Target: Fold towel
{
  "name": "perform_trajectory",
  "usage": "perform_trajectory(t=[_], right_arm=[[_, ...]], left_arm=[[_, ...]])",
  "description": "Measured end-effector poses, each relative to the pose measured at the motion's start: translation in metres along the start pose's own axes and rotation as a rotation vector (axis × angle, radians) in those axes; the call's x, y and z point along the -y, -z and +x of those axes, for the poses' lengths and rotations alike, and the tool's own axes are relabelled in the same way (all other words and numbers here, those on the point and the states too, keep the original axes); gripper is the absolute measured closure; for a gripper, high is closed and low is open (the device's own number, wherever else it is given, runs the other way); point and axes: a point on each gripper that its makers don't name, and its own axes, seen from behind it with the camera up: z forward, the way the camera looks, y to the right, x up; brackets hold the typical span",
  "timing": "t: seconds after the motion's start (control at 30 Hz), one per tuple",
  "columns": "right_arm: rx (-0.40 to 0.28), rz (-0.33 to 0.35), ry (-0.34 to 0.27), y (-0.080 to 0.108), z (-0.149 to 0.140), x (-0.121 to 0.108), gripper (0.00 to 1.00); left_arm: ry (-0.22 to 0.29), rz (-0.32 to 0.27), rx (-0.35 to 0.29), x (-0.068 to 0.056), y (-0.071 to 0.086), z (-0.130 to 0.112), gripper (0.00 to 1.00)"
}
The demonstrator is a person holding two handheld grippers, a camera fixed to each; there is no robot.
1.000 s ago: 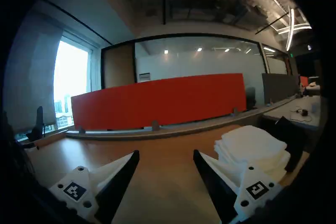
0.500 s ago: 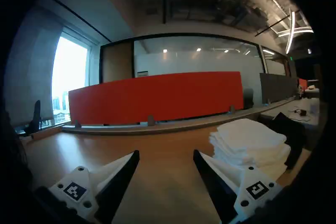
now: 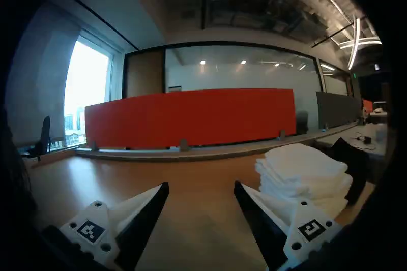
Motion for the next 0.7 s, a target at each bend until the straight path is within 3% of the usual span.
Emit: perform_trajectory(t=[0.7], right_arm=[[-0.011,0.011,0.069,0.005,0.002,0.010,0.01]], left_arm=[[0.000,0.000,0.001,0.001,0.001,0.001,0.03]])
